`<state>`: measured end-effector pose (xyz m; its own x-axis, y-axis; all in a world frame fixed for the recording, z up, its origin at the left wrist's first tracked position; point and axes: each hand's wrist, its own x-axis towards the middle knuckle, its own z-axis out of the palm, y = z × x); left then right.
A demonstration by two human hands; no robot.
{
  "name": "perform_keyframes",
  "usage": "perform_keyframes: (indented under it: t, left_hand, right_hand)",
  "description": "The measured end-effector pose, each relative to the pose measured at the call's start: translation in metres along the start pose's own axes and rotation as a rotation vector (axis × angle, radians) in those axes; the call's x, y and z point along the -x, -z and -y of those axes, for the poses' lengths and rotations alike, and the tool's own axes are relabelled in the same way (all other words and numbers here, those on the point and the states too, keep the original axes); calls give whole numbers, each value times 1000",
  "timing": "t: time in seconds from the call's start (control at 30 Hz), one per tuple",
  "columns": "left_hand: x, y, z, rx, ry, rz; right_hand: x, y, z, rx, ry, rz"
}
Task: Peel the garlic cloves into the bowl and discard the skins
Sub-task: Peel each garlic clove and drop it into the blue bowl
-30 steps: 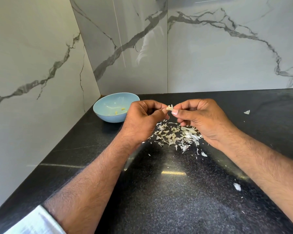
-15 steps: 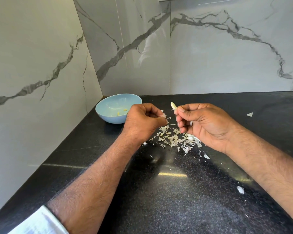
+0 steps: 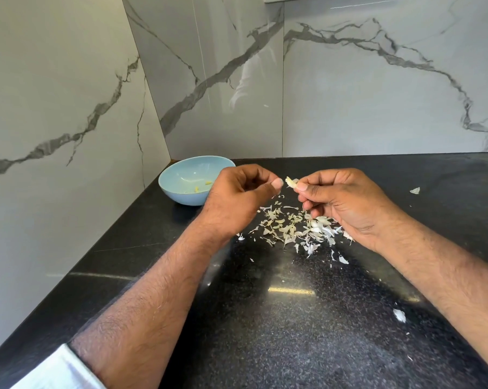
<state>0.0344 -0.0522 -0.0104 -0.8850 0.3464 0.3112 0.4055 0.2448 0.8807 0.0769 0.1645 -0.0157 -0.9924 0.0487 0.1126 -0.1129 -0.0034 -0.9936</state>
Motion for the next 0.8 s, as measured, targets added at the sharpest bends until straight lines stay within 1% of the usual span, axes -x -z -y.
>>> perform_keyframes:
  t: [0.1, 0.2, 0.47, 0.63, 0.8]
  left_hand:
    - [0, -6, 1, -2, -20, -20]
    - [-1, -7, 3, 36, 15, -10]
    - [-1, -7, 5, 105, 124, 24]
    - [-1, -5, 4, 143, 135, 44]
    - [-1, -5, 4, 63, 117, 12]
  right_hand:
    - [0, -1, -1, 60, 32, -23]
    - [0, -3, -2, 161, 90, -57]
    - [1, -3, -4, 616, 324, -98]
    - [1, -1, -4, 699, 404, -99]
    - [1, -2, -4, 752, 472, -104]
